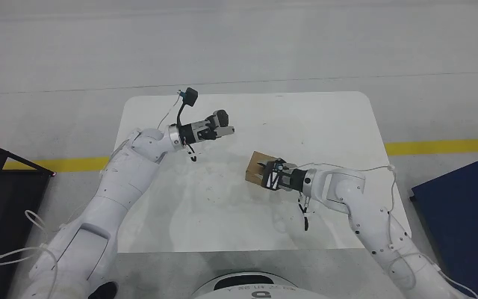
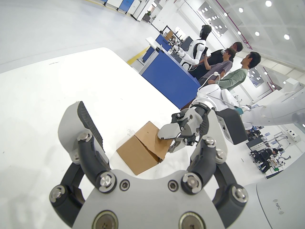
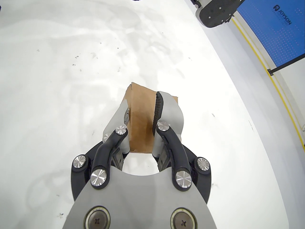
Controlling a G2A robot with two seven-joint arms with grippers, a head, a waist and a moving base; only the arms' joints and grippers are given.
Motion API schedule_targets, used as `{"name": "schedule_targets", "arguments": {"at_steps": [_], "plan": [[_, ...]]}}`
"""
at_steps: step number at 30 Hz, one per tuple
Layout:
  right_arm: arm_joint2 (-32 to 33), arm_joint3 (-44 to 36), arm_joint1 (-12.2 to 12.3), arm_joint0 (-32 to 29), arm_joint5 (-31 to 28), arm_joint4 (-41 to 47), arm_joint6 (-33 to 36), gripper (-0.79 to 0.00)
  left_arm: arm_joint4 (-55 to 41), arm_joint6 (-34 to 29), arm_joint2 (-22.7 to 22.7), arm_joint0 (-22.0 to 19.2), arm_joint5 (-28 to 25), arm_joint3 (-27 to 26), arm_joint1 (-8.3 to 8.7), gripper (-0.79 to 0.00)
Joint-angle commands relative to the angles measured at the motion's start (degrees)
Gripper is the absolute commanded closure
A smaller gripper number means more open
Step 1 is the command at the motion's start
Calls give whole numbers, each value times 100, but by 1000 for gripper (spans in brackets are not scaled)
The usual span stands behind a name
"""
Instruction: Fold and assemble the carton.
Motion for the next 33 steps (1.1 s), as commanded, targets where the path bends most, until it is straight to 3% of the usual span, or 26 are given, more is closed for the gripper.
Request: {"name": "schedule_targets", "arguments": {"at_steps": [1,12,16,18,20,33], "plan": [[-28,11,-3,5,20,-61,-35,-206,0,0,0,0,0,0,0,-785],[83,-60,24,-77,148,-267,-405,-209,0,0,0,0,0,0,0,-785],[87,-116,26,-119,232,-332,-407,-256,0,0,0,0,0,0,0,-785],[50,-127,21,-125,235,-346,-371,-345,0,0,0,0,0,0,0,-785],[-17,-125,11,-109,233,-391,-314,-360,0,0,0,0,0,0,0,-785],[-115,-50,-26,5,512,-640,-237,-332,0,0,0,0,0,0,0,-785]]}}
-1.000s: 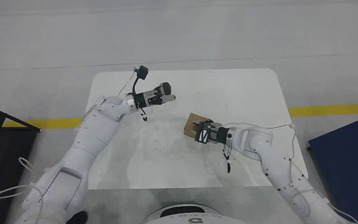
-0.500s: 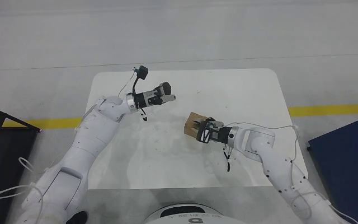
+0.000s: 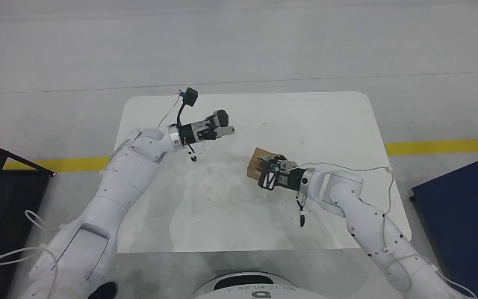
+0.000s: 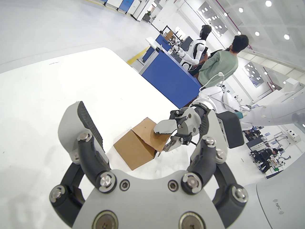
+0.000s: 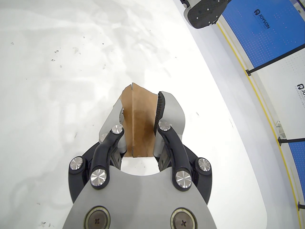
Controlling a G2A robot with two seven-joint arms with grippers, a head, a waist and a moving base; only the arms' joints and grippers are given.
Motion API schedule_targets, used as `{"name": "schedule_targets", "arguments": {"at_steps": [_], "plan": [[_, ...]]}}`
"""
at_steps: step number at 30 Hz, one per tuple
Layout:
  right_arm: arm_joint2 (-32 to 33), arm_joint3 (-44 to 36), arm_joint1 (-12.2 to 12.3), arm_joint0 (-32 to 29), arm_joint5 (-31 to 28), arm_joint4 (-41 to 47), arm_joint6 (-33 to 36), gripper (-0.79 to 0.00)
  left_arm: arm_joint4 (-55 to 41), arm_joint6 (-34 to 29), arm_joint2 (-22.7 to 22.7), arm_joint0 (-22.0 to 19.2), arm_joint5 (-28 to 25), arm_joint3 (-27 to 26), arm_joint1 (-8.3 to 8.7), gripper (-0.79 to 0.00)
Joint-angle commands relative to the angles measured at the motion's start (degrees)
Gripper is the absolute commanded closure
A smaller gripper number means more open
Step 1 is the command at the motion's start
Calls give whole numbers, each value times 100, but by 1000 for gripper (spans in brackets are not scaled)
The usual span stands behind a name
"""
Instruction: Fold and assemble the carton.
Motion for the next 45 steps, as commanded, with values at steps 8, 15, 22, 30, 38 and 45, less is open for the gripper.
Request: {"name": "schedule_targets", "arguments": {"at_steps": [8,15,22,30,38,45], "plan": [[10,-17,-1,1,81,-184,-56,-243,0,0,0,0,0,0,0,-785],[-5,-72,0,-90,172,-330,10,-246,0,0,0,0,0,0,0,-785],[-87,17,-23,-31,181,-414,51,-215,0,0,0,0,0,0,0,-785],[-43,-49,-21,-50,216,-475,-52,-163,0,0,0,0,0,0,0,-785],[-86,-200,-29,-189,353,-575,-22,-323,0,0,0,0,0,0,0,-785],[-180,-215,-55,-188,427,-658,89,-394,0,0,0,0,0,0,0,-785]]}}
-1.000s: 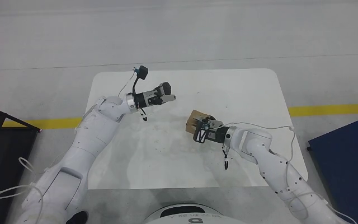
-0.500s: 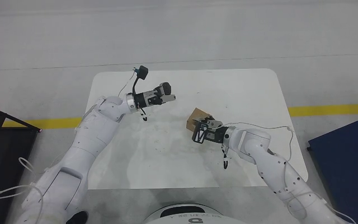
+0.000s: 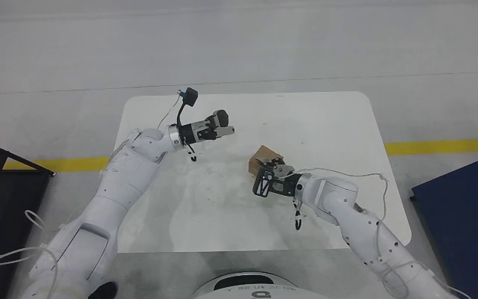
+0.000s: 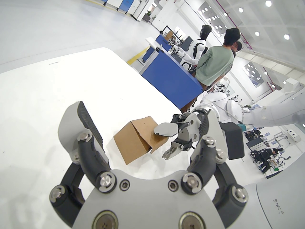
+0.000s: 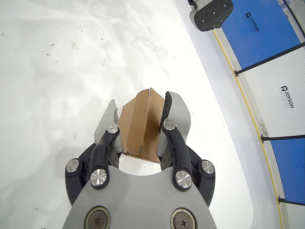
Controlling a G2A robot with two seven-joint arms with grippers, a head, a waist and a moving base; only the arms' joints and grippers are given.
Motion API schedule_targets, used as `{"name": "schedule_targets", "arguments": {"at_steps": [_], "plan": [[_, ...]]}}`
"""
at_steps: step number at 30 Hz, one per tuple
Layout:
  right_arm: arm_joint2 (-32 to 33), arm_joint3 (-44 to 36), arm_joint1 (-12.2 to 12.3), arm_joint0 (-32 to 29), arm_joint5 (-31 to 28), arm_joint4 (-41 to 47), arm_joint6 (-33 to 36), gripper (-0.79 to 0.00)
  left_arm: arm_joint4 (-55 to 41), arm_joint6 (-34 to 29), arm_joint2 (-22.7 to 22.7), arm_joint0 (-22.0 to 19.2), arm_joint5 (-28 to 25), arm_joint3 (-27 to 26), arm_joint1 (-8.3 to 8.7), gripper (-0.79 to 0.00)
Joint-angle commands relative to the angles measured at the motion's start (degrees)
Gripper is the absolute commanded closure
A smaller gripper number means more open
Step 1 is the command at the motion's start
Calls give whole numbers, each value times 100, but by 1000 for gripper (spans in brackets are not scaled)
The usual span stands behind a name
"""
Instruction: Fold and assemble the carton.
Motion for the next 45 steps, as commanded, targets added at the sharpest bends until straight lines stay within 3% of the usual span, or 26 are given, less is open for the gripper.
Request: {"name": "schedule_targets", "arguments": {"at_steps": [1,6,10,14,32,41,45], "plan": [[-5,1,-6,8,40,-18,40,-388,0,0,0,0,0,0,0,-785],[-11,-29,-24,5,254,-118,86,-348,0,0,0,0,0,0,0,-785],[-60,-3,-38,5,471,-360,-15,-265,0,0,0,0,0,0,0,-785],[-48,58,-45,44,580,-517,-157,-123,0,0,0,0,0,0,0,-785],[21,422,-101,322,393,-444,-205,-160,0,0,0,0,0,0,0,-785],[137,581,-125,382,286,-77,-180,-139,0,0,0,0,0,0,0,-785],[156,595,-131,381,236,-2,-241,-175,0,0,0,0,0,0,0,-785]]}}
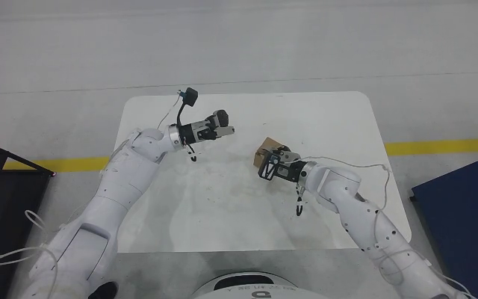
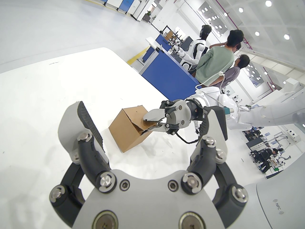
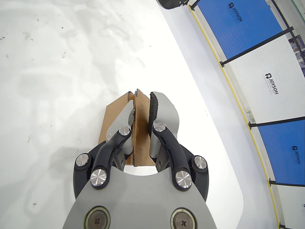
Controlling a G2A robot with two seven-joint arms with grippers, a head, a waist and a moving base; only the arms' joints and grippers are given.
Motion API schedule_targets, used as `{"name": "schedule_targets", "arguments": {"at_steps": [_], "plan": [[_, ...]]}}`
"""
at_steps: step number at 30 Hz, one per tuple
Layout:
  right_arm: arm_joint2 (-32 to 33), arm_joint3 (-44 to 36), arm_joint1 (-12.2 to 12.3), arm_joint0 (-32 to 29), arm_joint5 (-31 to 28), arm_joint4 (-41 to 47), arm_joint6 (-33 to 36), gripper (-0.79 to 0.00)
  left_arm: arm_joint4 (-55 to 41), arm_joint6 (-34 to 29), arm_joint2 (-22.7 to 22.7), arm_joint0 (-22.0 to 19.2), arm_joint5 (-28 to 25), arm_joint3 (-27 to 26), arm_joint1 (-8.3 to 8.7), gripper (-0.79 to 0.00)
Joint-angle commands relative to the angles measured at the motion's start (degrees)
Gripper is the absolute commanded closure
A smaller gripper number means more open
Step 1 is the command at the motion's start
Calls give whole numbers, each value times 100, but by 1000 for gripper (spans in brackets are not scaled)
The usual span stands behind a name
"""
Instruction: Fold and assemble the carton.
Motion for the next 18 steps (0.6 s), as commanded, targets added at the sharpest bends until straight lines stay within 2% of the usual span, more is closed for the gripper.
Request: {"name": "schedule_targets", "arguments": {"at_steps": [1,4,18], "plan": [[11,6,-2,-7,-13,32,-42,-191,0,0,0,0,0,0,0,-785],[25,-3,-2,-14,-26,24,-76,-222,0,0,0,0,0,0,0,-785],[23,2,-20,-88,-33,40,-18,-219,0,0,0,0,0,0,0,-785]]}}
